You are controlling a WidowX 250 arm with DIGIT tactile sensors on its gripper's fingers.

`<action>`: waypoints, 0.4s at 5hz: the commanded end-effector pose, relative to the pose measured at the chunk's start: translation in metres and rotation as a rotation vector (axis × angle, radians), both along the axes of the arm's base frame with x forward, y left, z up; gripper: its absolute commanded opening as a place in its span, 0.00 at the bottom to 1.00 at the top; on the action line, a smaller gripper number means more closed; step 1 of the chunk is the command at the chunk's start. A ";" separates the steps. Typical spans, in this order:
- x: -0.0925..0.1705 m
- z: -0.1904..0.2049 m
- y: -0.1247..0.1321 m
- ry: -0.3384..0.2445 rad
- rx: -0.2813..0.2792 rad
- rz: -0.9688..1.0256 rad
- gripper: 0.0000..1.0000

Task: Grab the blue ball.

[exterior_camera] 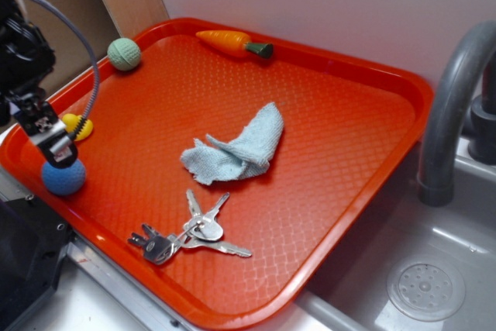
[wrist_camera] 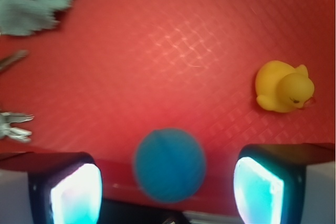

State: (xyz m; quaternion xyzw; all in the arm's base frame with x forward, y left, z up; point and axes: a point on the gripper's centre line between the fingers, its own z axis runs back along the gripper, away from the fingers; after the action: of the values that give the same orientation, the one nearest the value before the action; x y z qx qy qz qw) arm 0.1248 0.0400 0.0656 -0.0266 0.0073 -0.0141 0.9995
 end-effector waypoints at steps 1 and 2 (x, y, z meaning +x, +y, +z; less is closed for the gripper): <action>-0.007 -0.034 -0.014 0.060 -0.018 -0.002 0.70; -0.015 -0.041 -0.021 0.076 -0.020 0.010 0.00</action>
State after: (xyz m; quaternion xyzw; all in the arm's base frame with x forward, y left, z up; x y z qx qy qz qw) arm 0.1149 0.0217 0.0257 -0.0326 0.0370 -0.0077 0.9988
